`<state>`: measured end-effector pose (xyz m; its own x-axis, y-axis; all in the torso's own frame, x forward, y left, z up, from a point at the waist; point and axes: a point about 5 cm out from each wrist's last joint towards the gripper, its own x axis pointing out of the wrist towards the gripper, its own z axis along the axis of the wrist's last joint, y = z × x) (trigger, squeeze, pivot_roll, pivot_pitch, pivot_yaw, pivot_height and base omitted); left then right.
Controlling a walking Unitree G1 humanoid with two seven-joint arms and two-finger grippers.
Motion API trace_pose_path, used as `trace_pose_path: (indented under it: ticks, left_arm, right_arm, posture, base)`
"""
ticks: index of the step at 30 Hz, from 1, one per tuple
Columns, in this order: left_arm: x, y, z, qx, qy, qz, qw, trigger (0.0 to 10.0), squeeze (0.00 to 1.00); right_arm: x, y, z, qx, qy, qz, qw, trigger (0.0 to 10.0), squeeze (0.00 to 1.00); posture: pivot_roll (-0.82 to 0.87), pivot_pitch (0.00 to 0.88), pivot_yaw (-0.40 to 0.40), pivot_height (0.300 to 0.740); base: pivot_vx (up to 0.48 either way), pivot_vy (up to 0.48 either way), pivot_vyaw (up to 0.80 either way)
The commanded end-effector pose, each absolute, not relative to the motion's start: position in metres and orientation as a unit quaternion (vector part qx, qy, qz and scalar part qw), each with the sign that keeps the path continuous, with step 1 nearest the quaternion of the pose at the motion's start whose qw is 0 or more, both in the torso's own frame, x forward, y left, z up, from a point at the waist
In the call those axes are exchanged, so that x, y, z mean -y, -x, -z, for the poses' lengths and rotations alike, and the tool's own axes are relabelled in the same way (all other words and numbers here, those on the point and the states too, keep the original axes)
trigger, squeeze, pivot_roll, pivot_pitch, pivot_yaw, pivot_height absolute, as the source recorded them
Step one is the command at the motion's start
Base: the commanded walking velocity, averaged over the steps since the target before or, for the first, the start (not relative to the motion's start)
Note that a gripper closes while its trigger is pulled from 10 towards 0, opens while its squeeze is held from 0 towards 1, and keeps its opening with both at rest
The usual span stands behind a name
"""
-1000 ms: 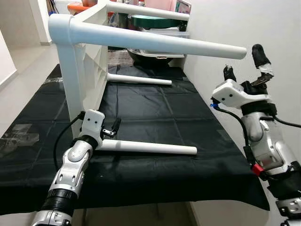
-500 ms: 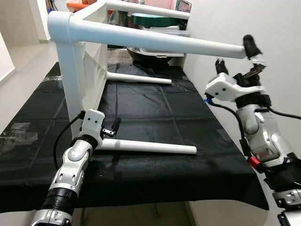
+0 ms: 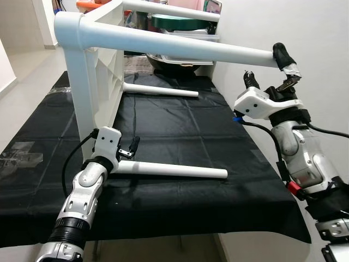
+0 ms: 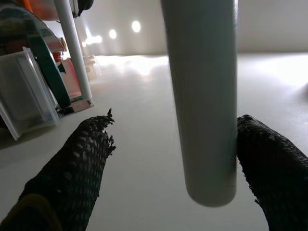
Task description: Building children table
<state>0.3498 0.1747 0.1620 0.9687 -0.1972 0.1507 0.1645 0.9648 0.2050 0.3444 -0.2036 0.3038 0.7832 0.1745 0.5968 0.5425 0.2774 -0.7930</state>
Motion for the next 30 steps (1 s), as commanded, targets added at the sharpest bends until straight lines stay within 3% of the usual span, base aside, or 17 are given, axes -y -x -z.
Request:
trace_pose_path:
  ticks: [1,2,4,6,8,9,10,11,30]
  left_arm:
    - [-0.179,-0.351,-0.164,0.086,-0.109,0.083,0.987,10.0,0.0]
    - [-0.179,-0.351,-0.163,0.086,-0.108,0.083,0.987,10.0,0.0]
    - [-0.178,-0.35,-0.163,0.085,-0.108,0.084,0.987,10.0,0.0]
    - [-0.178,-0.35,-0.161,0.083,-0.108,0.083,0.987,10.0,0.0]
    - [-0.179,-0.35,-0.16,0.082,-0.108,0.083,0.987,10.0,0.0]
    - [-0.179,-0.35,-0.159,0.08,-0.109,0.082,0.987,10.0,0.0]
    - [-0.18,-0.349,-0.159,0.08,-0.109,0.081,0.987,10.0,0.0]
    - [-0.181,-0.349,-0.159,0.079,-0.11,0.08,0.988,10.0,0.0]
    - [-0.194,-0.349,-0.157,0.073,-0.117,0.063,0.988,10.0,0.0]
  right_arm:
    - [0.201,-0.346,-0.307,0.309,0.59,0.118,0.737,10.0,0.0]
    - [0.202,-0.347,-0.309,0.31,0.592,0.118,0.735,7.1,0.0]
    - [0.202,-0.347,-0.31,0.31,0.593,0.118,0.734,7.1,0.0]
    - [0.202,-0.348,-0.311,0.31,0.594,0.118,0.732,3.9,0.0]
    - [0.202,-0.348,-0.312,0.31,0.595,0.118,0.732,3.9,0.0]
    - [0.202,-0.348,-0.312,0.31,0.596,0.118,0.731,0.8,0.0]
    - [0.202,-0.349,-0.312,0.31,0.596,0.118,0.731,0.8,0.0]
    - [0.202,-0.349,-0.311,0.309,0.597,0.116,0.731,0.0,0.0]
    - [0.208,-0.354,-0.311,0.291,0.607,0.111,0.731,0.0,0.0]
  posture:
    - [0.07,0.0,-0.116,0.74]
    - [0.07,0.0,-0.116,0.74]
    - [0.07,0.0,-0.116,0.74]
    - [0.07,0.0,-0.117,0.74]
    - [0.07,0.0,-0.117,0.74]
    - [0.07,0.0,-0.117,0.74]
    - [0.07,0.0,-0.117,0.74]
    - [0.07,0.0,-0.119,0.74]
    - [0.07,0.0,-0.119,0.74]
  base:
    - [0.0,0.0,0.0]
    - [0.0,0.0,0.0]
    - [0.0,0.0,0.0]
    - [0.0,0.0,0.0]
    - [0.0,0.0,0.0]
    - [0.0,0.0,0.0]
    - [0.0,0.0,0.0]
    - [0.0,0.0,0.0]
    - [0.0,0.0,0.0]
